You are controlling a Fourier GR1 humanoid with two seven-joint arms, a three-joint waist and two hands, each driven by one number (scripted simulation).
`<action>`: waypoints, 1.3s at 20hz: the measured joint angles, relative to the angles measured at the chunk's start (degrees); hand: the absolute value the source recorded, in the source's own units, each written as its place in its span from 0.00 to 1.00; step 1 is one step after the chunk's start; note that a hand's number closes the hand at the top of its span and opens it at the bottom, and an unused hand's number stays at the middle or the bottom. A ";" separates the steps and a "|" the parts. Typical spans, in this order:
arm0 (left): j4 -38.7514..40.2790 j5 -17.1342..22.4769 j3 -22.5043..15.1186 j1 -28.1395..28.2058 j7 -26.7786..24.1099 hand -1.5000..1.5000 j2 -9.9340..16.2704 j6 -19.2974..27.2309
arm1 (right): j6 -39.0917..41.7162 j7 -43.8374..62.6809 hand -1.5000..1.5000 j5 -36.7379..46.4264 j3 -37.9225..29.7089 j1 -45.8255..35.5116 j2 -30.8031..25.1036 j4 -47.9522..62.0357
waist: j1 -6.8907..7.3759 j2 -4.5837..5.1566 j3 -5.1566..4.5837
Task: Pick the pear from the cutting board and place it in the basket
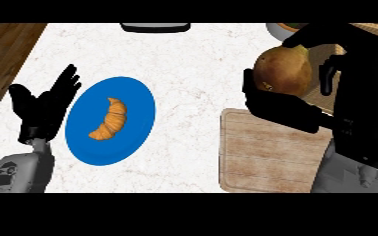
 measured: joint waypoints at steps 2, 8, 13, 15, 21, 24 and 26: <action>0.53 0.27 0.51 -0.38 -0.06 0.50 0.50 -0.46 | -0.03 -1.50 1.00 -0.30 -3.16 -0.72 -1.97 2.90 | -0.03 0.03 0.00; 1.78 0.19 1.08 -0.77 -0.73 0.50 0.69 -0.92 | -2.33 -8.46 1.00 -3.87 -12.27 -0.75 -7.08 10.65 | -0.10 0.06 0.04; 0.73 0.29 1.17 -0.53 0.00 0.50 0.55 -1.12 | -3.98 -17.03 1.00 -8.46 -18.47 3.00 -11.68 15.05 | -0.20 0.03 0.05; 0.48 0.25 1.19 -1.16 0.93 0.50 0.38 -0.76 | -5.38 -20.46 1.00 -9.96 -20.39 4.27 -12.69 17.37 | -0.20 0.03 0.05; -0.18 0.49 1.53 -1.07 1.38 0.50 0.65 -1.54 | -10.63 -29.50 1.00 -14.17 -24.95 5.50 -13.89 26.55 | -0.02 0.05 0.06; 0.03 0.27 1.72 -0.86 0.89 0.50 0.72 -1.62 | -14.46 -33.01 0.00 -14.78 -27.47 7.25 -14.27 29.56 | 0.03 0.11 0.07; 0.57 -0.08 1.55 -1.63 1.00 0.50 0.51 -1.29 | -17.87 -32.37 0.00 -13.82 -28.91 6.35 -13.70 32.50 | 0.04 0.14 0.08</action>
